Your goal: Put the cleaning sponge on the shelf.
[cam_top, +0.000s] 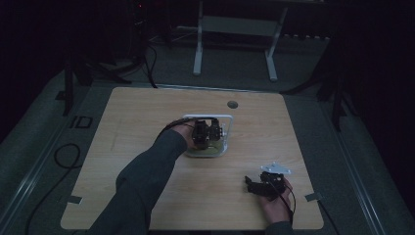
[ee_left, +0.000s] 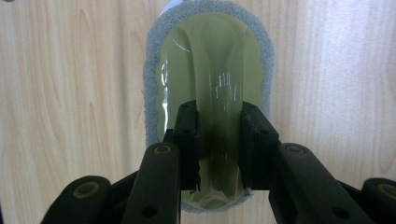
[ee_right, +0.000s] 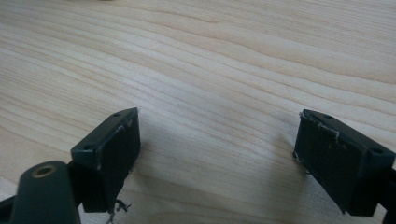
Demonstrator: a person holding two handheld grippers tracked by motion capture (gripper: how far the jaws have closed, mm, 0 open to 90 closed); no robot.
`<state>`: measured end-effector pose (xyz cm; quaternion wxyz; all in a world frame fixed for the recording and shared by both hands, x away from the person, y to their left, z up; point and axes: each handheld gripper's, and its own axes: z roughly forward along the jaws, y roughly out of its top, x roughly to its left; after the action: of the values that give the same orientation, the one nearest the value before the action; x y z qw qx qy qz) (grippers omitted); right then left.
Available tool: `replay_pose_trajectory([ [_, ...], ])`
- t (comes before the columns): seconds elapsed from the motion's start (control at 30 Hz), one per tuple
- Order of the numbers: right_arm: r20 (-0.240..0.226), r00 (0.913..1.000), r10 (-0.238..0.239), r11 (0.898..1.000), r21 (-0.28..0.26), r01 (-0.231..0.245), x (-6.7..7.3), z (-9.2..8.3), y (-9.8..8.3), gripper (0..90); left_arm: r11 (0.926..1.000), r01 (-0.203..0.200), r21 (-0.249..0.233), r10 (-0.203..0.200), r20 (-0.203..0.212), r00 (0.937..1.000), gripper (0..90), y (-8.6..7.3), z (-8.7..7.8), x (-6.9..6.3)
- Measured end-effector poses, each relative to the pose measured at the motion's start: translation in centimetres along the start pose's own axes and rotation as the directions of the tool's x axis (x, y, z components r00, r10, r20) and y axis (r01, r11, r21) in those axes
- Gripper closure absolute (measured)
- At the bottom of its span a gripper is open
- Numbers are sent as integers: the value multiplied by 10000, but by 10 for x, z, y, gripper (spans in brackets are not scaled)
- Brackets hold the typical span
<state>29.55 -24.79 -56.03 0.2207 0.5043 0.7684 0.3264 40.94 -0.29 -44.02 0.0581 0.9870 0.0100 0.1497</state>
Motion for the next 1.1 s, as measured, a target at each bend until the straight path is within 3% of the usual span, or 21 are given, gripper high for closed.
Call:
replay_pose_trajectory([
  [0.8, -12, 10000, -5, 10000, 4, 5, 0, 0, 0, 139, 9998, 218, 16, -217, -465, 9987, 717, 2, 6, 2],
  [1.1, -9, 10000, -12, 10000, 3, 12, 0, 0, 0, 140, 10000, 75, 65, -71, -559, 9984, 716, 2, 12, 4],
])
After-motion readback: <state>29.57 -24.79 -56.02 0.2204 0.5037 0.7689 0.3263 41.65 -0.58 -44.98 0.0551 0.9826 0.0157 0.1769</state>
